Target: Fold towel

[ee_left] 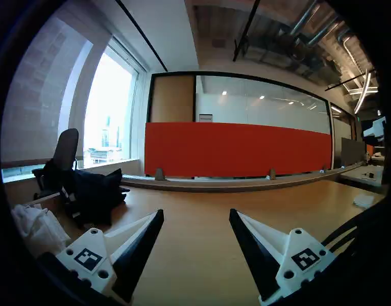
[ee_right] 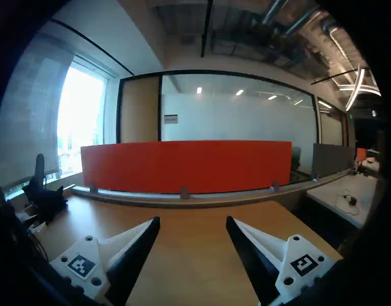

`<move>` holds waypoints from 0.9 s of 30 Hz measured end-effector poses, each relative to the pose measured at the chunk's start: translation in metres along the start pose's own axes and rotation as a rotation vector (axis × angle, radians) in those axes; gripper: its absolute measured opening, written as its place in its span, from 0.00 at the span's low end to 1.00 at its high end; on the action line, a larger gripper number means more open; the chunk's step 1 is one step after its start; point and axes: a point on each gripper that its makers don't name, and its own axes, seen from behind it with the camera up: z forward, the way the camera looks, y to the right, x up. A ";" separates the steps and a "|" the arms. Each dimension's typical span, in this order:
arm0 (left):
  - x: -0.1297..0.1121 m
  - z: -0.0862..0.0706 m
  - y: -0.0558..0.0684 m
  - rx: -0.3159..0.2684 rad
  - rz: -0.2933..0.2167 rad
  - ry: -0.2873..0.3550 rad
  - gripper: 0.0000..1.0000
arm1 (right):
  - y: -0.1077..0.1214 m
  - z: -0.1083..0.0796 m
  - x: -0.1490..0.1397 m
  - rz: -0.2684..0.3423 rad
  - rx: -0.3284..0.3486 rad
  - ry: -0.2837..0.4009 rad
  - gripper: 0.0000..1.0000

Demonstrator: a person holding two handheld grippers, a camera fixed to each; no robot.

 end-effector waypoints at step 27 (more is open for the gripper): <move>-0.020 -0.001 0.003 -0.003 0.031 0.006 0.95 | 0.009 -0.004 -0.018 -0.001 -0.006 -0.005 1.00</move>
